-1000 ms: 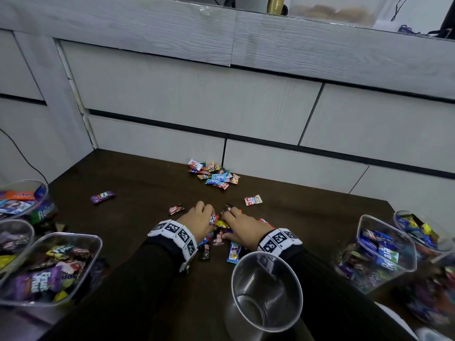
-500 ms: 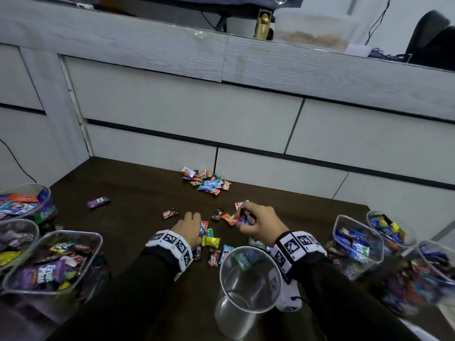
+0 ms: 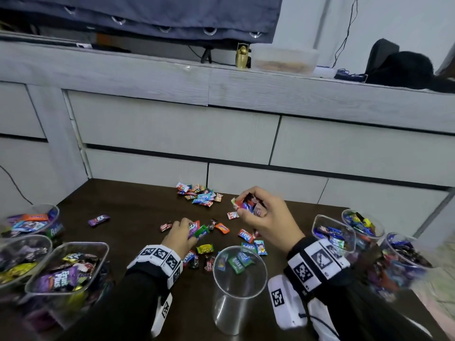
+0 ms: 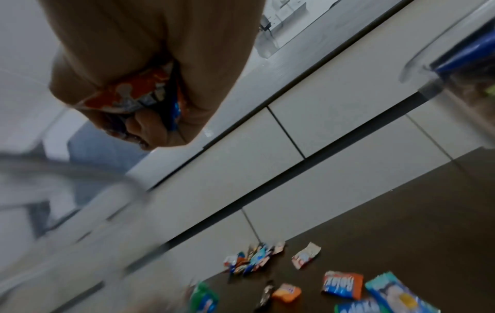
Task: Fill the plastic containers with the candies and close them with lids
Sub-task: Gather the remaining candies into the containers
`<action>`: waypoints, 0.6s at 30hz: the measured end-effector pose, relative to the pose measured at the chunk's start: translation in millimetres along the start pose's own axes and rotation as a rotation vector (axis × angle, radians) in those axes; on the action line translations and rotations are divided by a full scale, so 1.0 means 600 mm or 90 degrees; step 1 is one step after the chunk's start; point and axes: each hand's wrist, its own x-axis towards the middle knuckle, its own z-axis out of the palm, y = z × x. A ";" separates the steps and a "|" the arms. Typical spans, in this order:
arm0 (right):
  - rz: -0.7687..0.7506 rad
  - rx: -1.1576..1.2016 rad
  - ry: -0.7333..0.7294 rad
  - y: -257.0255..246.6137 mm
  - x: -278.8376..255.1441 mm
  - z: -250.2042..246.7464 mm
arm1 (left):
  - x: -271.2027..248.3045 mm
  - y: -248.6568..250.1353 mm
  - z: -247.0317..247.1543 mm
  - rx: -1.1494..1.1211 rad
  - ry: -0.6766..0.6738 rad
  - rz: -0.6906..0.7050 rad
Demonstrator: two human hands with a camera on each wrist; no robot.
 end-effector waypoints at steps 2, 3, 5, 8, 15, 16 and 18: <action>-0.026 0.015 -0.017 -0.010 -0.024 0.015 | -0.008 -0.002 0.001 -0.014 -0.007 -0.002; -0.039 0.006 -0.028 -0.011 -0.036 0.024 | -0.012 -0.002 0.000 -0.022 -0.010 0.000; -0.065 -0.030 -0.046 -0.008 -0.060 0.038 | -0.020 -0.002 -0.001 -0.044 -0.013 0.005; -0.113 -0.109 -0.059 -0.003 -0.084 0.047 | -0.031 0.002 -0.008 -0.070 0.010 0.023; -0.112 -0.154 -0.078 -0.013 -0.090 0.050 | -0.062 0.049 -0.049 -0.183 0.089 0.116; -0.112 -0.164 -0.087 -0.015 -0.091 0.050 | -0.069 0.058 -0.054 -0.204 0.098 0.136; -0.119 -0.186 -0.102 -0.019 -0.092 0.050 | -0.081 0.073 -0.065 -0.240 0.110 0.174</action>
